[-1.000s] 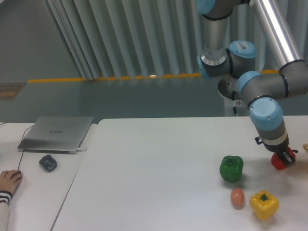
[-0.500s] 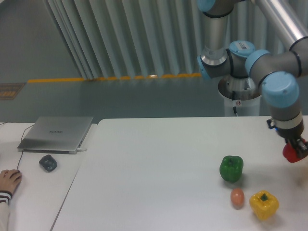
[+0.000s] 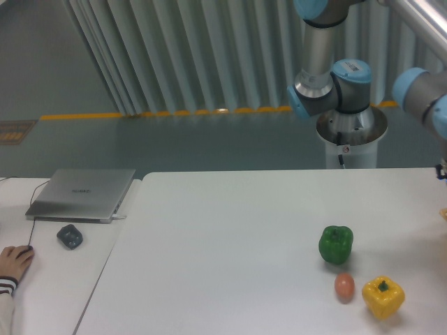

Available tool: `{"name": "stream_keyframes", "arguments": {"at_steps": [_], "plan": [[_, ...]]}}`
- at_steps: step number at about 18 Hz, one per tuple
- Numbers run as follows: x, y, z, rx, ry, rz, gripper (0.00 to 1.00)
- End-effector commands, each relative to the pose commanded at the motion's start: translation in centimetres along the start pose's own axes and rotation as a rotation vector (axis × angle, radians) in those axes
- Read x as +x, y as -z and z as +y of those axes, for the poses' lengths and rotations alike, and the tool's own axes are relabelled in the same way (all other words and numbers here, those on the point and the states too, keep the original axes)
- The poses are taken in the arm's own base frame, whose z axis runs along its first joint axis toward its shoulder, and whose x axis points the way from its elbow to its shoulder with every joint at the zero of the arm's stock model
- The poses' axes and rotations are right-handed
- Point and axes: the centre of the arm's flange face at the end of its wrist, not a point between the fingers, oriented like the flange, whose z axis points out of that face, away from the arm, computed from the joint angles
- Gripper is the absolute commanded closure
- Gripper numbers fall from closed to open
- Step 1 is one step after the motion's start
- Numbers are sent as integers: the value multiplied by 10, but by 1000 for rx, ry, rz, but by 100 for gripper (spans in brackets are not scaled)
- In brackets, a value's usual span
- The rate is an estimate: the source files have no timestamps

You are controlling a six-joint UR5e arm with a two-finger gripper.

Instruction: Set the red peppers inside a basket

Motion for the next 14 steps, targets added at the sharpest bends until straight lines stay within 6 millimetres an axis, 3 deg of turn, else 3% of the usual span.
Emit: {"name": "stream_keyframes", "arguments": {"at_steps": [2, 3, 4, 9, 14], "plan": [[-1, -4, 7, 2, 11, 5, 45], [-1, -4, 9, 5, 17, 1, 27], [-1, -5, 9, 8, 20, 2, 0], [0, -3, 14, 18, 30, -1, 0], [-1, 4, 4, 121, 105, -24, 0]]}}
